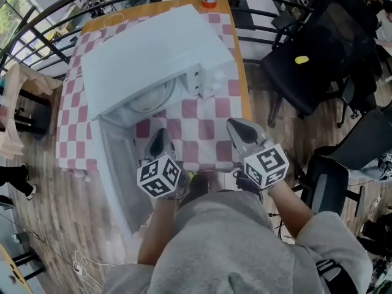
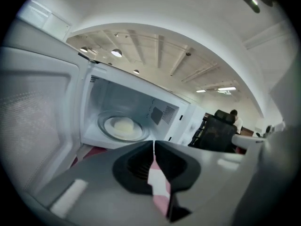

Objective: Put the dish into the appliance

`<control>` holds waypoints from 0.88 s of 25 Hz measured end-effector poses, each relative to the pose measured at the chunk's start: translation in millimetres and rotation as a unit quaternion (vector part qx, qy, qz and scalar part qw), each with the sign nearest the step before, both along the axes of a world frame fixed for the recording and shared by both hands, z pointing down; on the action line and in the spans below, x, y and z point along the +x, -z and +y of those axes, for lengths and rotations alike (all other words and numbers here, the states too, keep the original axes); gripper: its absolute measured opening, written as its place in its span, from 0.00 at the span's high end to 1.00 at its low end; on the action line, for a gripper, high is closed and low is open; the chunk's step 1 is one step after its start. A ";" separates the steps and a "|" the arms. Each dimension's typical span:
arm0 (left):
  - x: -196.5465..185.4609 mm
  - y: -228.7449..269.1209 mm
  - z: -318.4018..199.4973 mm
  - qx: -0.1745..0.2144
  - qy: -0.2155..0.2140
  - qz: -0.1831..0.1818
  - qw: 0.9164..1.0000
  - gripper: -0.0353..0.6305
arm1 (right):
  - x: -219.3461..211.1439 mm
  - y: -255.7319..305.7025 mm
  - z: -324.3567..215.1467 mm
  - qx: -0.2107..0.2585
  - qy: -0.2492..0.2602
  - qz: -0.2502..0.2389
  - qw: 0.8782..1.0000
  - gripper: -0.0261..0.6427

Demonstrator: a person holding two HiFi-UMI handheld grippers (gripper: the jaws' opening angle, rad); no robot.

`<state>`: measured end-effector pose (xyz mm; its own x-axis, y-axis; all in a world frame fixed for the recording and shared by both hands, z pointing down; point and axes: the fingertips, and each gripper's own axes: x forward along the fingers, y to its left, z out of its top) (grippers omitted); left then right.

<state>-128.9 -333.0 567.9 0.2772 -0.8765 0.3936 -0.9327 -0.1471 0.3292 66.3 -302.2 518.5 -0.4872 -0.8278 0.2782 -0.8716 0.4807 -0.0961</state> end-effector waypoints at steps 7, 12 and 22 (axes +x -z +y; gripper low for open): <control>13.5 26.3 81.5 0.036 -0.008 -0.033 0.999 0.92 | 27.2 9.3 54.4 0.009 0.006 -0.006 1.000 0.96; 27.3 22.6 148.1 0.036 0.019 -0.045 0.998 0.92 | 42.3 12.2 107.6 0.026 0.021 -0.009 0.999 0.96; 51.0 45.1 257.3 0.050 0.045 -0.040 0.997 0.92 | 60.9 14.9 207.2 0.035 0.050 -0.001 0.998 0.96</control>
<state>-77.9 -75.7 522.8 0.1671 -0.9325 0.3203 -0.9664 -0.0906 0.2404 127.2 -95.0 503.6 -0.5689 -0.7923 0.2205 -0.8188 0.5708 -0.0611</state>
